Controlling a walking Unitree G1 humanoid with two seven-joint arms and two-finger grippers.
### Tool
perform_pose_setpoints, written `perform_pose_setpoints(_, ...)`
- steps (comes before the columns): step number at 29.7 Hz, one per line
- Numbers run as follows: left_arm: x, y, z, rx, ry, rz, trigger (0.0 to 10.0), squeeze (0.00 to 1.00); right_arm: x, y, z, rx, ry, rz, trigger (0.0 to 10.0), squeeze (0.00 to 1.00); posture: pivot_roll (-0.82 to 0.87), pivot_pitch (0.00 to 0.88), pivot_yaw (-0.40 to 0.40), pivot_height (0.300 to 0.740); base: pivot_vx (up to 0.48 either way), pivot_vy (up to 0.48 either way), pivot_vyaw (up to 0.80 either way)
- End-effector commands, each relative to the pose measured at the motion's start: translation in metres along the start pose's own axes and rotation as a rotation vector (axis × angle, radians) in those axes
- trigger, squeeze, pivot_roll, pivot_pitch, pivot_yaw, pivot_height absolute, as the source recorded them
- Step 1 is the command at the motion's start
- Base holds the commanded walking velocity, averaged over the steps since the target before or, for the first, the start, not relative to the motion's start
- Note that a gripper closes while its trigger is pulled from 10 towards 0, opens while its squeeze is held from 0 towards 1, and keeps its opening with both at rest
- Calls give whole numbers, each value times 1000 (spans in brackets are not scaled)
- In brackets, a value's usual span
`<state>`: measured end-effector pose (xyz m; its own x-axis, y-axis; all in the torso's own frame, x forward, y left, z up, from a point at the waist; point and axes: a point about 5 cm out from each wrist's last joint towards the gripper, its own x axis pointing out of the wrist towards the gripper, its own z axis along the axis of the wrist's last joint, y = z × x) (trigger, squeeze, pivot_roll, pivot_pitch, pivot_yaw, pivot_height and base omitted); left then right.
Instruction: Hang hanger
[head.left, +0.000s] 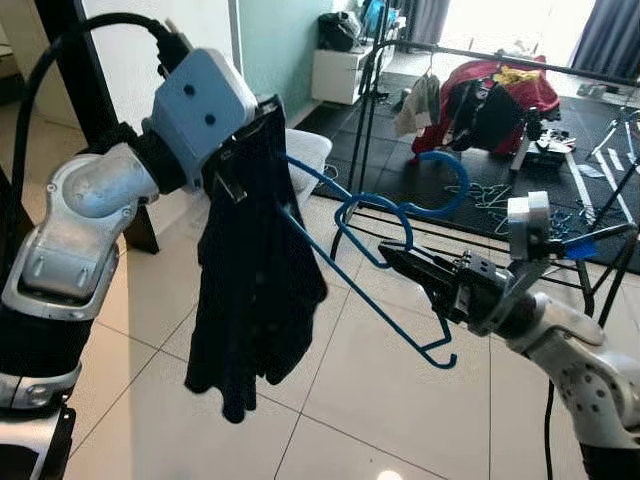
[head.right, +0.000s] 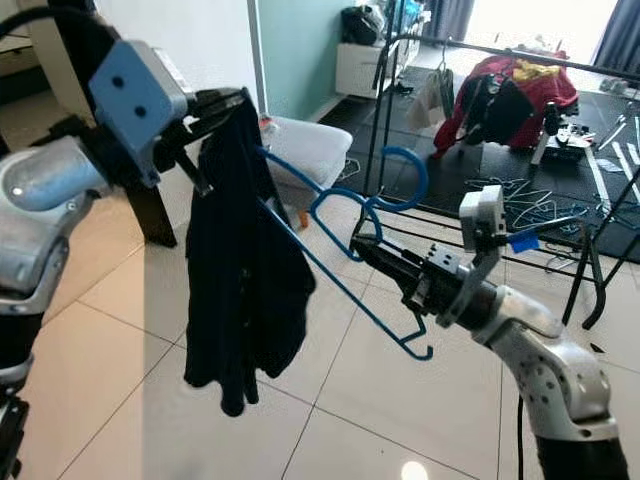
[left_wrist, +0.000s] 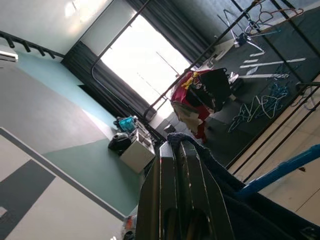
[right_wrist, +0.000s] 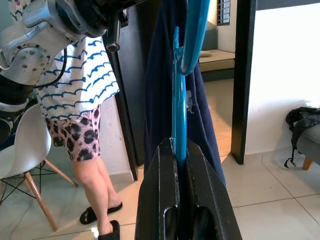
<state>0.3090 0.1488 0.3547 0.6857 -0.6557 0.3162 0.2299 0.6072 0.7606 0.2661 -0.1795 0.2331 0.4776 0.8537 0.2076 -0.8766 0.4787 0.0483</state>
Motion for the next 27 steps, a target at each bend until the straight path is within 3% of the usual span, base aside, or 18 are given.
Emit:
perform_pose_setpoints(1, 1, 7, 2, 38, -1, 32, 2980, 0, -2, 2, -2, -6, 38, 8, 10000, 0, 45, 0, -48, 740, 0, 0, 0)
perform_pose_setpoints(4, 1, 11, 1, 41, 8, 61, 2980, 0, -4, 0, -5, -12, 66, -10, 10000, 0, 45, 0, -48, 740, 0, 0, 0)
perform_pose_setpoints(9, 3, 12, 13, -30, -73, 82, 2902, 0, -2, -9, -14, -11, 106, -95, 10000, 0, 50, 0, -50, 740, 0, 0, 0)
perform_pose_setpoints(13, 3, 10, 29, -146, -191, 61, 2941, 0, -2, -27, -20, -23, 137, -246, 10000, 0, 60, 0, -57, 740, 0, 0, 0)
perform_pose_setpoints(17, -1, 5, 35, -235, -240, 19, 3020, 0, -2, -44, -23, -22, 133, -389, 10000, 0, 66, 0, -61, 740, 0, 0, 0)
perform_pose_setpoints(21, -6, -6, 31, -310, -231, -51, 3020, 0, -1, -61, -19, -31, 64, -550, 10000, 0, 70, 0, -62, 740, 0, 0, 0)
perform_pose_setpoints(23, -6, -6, 31, -310, -231, -51, 3020, 0, -1, -61, -19, -31, 64, -550, 10000, 0, 70, 0, -62, 740, 0, 0, 0)
perform_pose_setpoints(24, -8, -17, 28, -345, -214, -110, 3137, 0, -1, -66, -12, -33, -1, -608, 10000, 0, 70, 0, -59, 740, 0, 0, 0)
perform_pose_setpoints(25, -8, -17, 28, -345, -214, -110, 3137, 0, -1, -66, -12, -33, -1, -608, 10000, 0, 70, 0, -59, 740, 0, 0, 0)
perform_pose_setpoints(26, -10, -29, 27, -391, -206, -178, 3373, 0, -2, -70, -5, -32, -70, -654, 10000, 0, 71, 0, -59, 740, 0, 0, 0)
perform_pose_setpoints(27, -10, -29, 27, -391, -206, -178, 3373, 0, -2, -70, -5, -32, -70, -654, 10000, 0, 71, 0, -59, 740, 0, 0, 0)
